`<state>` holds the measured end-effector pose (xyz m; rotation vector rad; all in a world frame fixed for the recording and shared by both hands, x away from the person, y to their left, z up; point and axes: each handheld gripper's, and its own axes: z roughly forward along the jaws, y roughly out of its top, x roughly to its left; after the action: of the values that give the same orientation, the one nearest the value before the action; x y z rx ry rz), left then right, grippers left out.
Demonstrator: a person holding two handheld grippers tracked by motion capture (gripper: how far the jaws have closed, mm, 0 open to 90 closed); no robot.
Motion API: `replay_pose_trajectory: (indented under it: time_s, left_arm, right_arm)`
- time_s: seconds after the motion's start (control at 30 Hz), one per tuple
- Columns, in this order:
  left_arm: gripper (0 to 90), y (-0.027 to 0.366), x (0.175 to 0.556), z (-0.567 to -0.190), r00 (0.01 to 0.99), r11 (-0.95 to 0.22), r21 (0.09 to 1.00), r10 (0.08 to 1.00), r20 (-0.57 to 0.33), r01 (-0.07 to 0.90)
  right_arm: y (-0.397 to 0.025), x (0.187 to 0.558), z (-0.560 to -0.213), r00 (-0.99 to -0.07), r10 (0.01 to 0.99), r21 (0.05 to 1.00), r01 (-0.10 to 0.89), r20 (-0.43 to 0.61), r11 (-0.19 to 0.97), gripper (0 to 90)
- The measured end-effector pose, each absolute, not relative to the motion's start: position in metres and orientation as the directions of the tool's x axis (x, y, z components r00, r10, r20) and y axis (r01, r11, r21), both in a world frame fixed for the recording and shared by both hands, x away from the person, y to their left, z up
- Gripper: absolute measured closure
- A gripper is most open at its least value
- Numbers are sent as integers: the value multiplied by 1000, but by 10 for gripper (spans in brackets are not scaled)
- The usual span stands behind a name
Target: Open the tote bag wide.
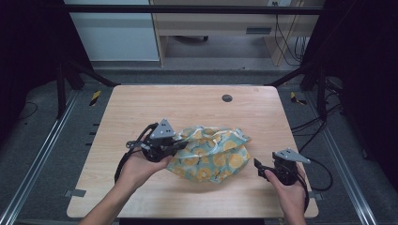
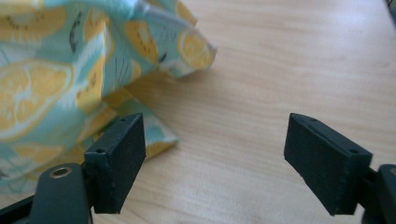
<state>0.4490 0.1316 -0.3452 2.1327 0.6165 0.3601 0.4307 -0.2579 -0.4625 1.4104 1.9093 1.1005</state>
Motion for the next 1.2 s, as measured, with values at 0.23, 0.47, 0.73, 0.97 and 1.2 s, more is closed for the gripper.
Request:
replay_pose_trajectory:
  time_s: [0.23, 0.47, 0.73, 0.97, 1.2]
  left_arm:
    - [888, 141, 423, -361, 848, -513, 814, 527, 48, 273]
    - [888, 146, 407, -369, 857, -498, 827, 513, 40, 260]
    - [887, 154, 396, -380, 859, -494, 829, 511, 35, 261]
    - [887, 159, 386, -396, 867, -498, 822, 499, 12, 275]
    - [887, 160, 378, -413, 883, -516, 807, 470, -13, 287]
  right_arm:
    - [-247, 434, -424, -371, 928, 899, 412, 20, 146, 301]
    - [-226, 438, -389, -454, 891, 916, 351, -14, 193, 363]
    - [-204, 440, -366, -517, 855, 920, 310, -47, 238, 415]
    - [-190, 442, -361, -554, 829, 913, 297, -74, 279, 478]
    - [-183, 442, -360, -566, 820, 908, 296, -83, 296, 496]
